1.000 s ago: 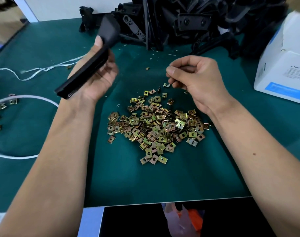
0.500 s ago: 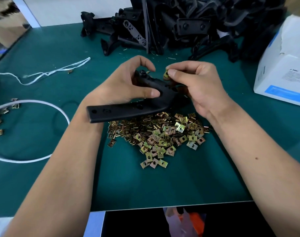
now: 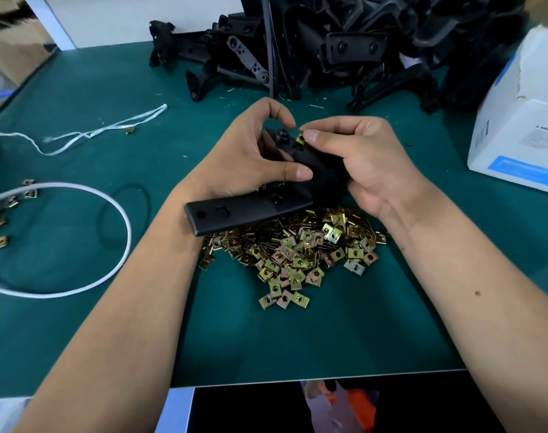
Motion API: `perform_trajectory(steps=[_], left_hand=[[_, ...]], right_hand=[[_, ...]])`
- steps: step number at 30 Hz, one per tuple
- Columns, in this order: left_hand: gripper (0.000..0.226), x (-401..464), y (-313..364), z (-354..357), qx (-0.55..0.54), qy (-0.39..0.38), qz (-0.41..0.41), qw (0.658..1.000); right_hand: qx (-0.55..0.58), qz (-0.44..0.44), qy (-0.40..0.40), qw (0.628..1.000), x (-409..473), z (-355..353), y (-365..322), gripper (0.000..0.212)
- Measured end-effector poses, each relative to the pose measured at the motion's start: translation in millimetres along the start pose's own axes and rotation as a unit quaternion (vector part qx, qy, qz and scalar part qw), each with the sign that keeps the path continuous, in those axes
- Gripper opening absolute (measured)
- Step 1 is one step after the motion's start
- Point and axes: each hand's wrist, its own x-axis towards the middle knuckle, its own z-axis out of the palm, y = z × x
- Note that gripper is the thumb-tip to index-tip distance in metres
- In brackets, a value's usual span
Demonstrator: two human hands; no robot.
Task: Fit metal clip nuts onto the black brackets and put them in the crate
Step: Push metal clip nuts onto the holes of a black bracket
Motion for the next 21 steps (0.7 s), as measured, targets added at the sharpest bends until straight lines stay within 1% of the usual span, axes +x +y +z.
perform_trajectory(steps=[3, 8, 15, 19, 21], left_hand=[[0.059, 0.6, -1.8, 0.9, -0.011, 0.013, -0.006, 1.0], [0.057, 0.1, -3.2, 0.9, -0.034, 0.0, -0.002, 0.999], [0.051, 2.1, -8.7, 1.8, -0.051, 0.001, 0.003, 0.999], [0.047, 2.4, -8.7, 3.3, -0.061, 0.002, -0.005, 0.998], [0.046, 3.0, -9.1, 3.6, -0.058, 0.002, -0.007, 0.998]], right_hand=[[0.011, 0.007, -0.009, 1.0, 0.0, -0.4, -1.9, 0.007], [0.013, 0.021, -0.032, 0.999, -0.1, -1.2, -3.4, 0.007], [0.02, 0.038, -0.045, 0.998, -1.5, -0.6, -7.3, 0.011], [0.007, 0.018, -0.031, 0.999, -2.1, 0.4, -6.6, 0.01], [0.0, 0.011, -0.038, 0.999, -2.7, 0.0, -6.5, 0.011]])
